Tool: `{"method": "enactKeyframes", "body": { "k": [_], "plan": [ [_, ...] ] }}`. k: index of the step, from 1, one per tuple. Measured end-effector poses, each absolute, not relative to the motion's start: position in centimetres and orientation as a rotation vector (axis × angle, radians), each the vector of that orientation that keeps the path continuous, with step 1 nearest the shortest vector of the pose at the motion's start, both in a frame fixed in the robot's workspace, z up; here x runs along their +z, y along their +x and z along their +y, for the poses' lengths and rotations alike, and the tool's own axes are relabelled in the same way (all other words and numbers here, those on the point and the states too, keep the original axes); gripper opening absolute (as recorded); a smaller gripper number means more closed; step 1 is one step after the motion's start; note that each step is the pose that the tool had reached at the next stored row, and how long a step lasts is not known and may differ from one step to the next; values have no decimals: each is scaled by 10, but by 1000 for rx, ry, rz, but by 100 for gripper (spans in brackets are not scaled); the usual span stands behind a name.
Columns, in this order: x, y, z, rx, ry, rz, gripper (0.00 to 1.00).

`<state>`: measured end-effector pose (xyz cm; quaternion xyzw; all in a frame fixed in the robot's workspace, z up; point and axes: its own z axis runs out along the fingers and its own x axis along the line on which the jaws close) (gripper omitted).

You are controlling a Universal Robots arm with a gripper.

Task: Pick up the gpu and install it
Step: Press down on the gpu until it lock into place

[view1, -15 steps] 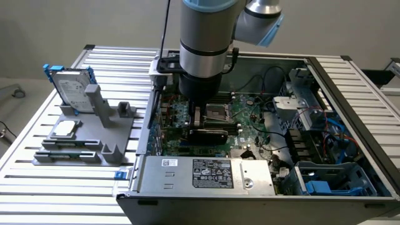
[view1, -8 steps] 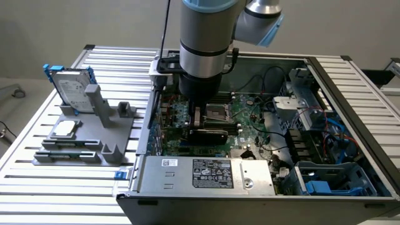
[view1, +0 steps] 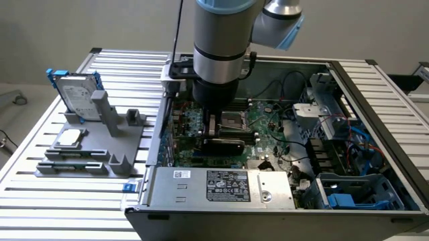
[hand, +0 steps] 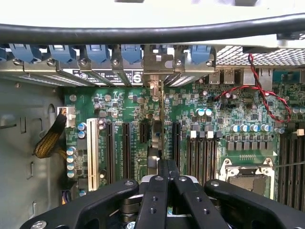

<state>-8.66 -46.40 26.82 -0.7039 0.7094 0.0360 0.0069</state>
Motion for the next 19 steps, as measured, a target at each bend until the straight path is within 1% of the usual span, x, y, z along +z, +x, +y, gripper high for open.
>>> {"method": "enactKeyframes", "body": {
  "k": [19],
  "plan": [
    [265, -86, -464, 113, -2202, 2220, 11]
  ]
}}
